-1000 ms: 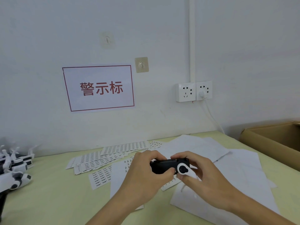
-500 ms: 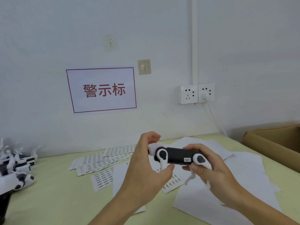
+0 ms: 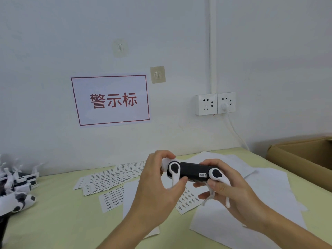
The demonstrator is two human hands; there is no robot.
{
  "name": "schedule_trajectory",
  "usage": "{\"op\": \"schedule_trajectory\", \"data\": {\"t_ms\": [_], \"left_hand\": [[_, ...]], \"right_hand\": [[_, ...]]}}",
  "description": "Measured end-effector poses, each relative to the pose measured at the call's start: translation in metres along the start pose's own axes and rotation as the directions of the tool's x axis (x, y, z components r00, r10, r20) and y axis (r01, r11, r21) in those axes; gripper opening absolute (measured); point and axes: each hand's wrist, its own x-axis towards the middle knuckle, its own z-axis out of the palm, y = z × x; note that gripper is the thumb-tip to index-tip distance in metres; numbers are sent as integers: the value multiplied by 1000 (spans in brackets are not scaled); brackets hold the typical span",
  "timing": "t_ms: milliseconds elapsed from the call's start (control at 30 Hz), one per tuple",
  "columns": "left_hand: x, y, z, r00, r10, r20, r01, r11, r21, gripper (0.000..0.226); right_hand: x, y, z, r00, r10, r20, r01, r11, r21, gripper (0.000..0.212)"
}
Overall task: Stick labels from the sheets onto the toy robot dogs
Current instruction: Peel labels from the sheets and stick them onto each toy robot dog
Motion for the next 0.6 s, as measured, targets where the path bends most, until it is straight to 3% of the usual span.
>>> {"op": "schedule_trajectory", "data": {"t_ms": [300, 400, 500, 600], "left_hand": [[3, -6, -3, 999, -36, 23, 34, 997, 76, 32], [1, -7, 1, 996, -56, 72, 46, 990, 135, 29], [1, -9, 3, 986, -120, 117, 113, 991, 66, 25], [0, -15, 0, 978, -152, 146, 150, 988, 27, 44]], "right_hand": [[1, -8, 3, 1000, 8, 8, -8, 1000, -13, 27], [1, -7, 5, 997, 70, -30, -72, 994, -84, 44], [2, -7, 0, 992, 108, -64, -118, 975, -187, 51], [10, -12, -17, 972, 152, -176, -195, 946, -260, 49]]}}
